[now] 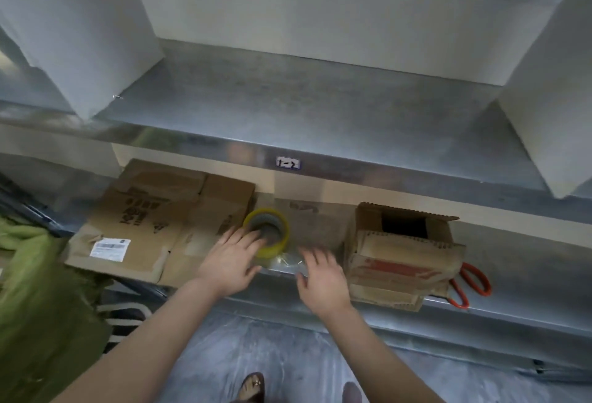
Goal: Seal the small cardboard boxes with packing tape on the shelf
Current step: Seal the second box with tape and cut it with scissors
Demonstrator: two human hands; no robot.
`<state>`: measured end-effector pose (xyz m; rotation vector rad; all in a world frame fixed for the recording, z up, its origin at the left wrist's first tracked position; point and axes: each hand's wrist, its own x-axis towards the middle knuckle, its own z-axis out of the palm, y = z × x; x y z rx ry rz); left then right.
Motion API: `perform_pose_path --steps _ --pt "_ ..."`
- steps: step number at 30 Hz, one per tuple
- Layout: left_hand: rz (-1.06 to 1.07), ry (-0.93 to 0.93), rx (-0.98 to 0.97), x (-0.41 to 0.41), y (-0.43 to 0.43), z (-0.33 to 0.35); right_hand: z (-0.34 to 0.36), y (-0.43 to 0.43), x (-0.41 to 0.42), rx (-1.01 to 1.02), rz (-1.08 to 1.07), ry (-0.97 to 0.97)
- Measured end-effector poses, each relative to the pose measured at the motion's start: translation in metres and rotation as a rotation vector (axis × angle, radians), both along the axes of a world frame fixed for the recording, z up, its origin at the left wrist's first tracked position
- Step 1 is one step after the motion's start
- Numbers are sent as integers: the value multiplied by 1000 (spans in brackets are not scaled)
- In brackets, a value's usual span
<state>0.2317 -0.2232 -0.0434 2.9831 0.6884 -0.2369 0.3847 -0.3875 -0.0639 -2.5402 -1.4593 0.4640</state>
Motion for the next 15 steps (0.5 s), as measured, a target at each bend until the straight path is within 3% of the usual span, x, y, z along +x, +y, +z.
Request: perform_pose_path --steps 6,15 --pt "-106 28 -51 7 35 -15 -22 24 4 -108 -91 89" --pt "-260 7 -29 22 55 -28 -29 39 8 -105 -201 26"
